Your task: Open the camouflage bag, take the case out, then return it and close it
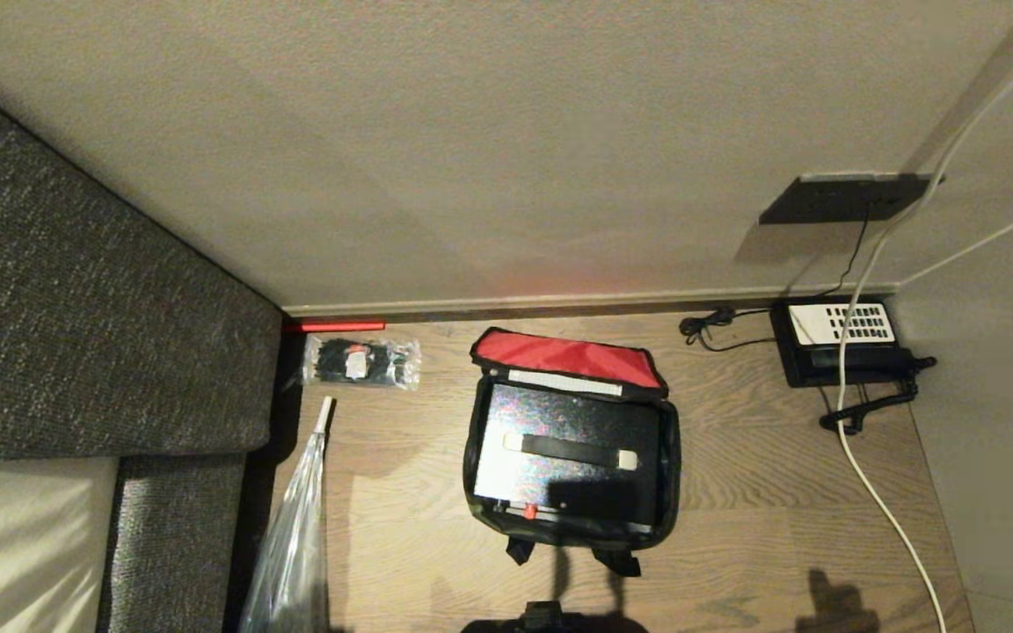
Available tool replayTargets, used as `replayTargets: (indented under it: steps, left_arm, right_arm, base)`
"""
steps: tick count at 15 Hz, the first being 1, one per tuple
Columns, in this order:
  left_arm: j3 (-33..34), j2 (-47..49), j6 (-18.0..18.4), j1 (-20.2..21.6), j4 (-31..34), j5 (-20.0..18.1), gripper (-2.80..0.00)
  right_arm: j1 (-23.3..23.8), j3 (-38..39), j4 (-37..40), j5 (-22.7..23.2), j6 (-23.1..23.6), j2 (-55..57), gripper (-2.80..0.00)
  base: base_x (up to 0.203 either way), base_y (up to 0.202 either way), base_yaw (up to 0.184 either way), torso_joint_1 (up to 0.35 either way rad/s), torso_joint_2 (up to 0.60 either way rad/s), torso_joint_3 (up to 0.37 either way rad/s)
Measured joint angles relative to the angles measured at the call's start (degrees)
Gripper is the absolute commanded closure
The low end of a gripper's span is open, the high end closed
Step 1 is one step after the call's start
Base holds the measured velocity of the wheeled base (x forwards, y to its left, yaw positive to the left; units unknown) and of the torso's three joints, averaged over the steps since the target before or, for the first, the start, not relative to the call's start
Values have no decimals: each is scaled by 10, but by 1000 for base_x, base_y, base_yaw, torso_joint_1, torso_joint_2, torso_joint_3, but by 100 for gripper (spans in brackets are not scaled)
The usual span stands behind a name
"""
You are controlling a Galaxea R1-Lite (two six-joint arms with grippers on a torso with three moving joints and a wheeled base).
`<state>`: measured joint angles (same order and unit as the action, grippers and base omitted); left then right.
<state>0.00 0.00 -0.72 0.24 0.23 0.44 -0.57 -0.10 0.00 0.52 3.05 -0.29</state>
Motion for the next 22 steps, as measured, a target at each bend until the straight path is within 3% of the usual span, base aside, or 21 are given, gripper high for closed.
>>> replayTargets:
  steps: [22]
  left_arm:
    - [0, 0, -4, 0, -1, 1, 0]
  right_arm:
    - [0, 1, 0, 0, 0, 1, 0]
  base:
    - [0, 0, 0, 3, 2, -192]
